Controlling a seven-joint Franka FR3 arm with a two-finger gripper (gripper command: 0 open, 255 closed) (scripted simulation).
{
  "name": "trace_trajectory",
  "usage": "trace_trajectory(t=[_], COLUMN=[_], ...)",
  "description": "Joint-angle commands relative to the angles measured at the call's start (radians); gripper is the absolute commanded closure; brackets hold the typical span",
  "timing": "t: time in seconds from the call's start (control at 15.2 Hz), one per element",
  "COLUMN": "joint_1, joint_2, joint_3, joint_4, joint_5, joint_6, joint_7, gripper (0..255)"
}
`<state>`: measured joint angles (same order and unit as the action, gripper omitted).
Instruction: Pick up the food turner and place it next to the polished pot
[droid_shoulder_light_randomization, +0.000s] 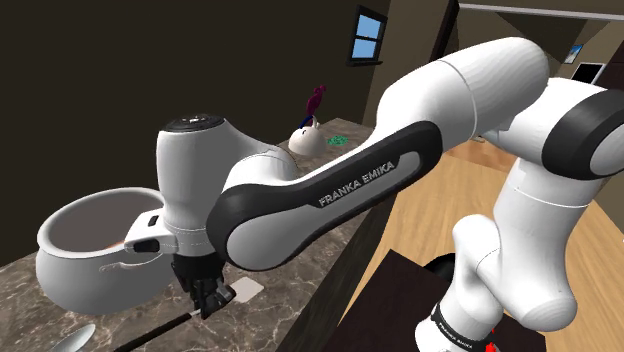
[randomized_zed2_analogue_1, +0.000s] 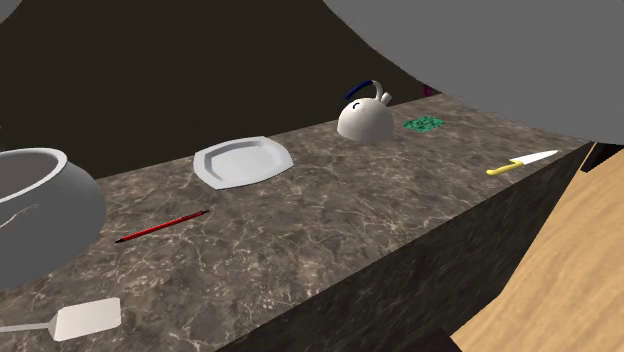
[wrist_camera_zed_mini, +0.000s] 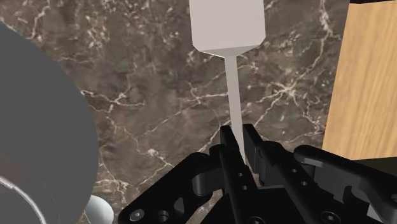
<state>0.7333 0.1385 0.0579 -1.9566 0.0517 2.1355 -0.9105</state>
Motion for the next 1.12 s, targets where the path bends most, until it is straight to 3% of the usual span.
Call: trace_trajectory(t=[0.0, 0.59, 1.06], joint_1=[-0.001, 0.0, 0.0], joint_2=[0.01, 0.069, 0.069], joint_3=[-0.001, -0.001, -0.001], joint_4=[-0.015, -0.071, -0.071], joint_5=[0.0, 0.001, 0.001], joint_6=[0.026, 0.14, 0.14], joint_7=[-0.003, -0.008, -0.008], gripper=[255, 255, 255])
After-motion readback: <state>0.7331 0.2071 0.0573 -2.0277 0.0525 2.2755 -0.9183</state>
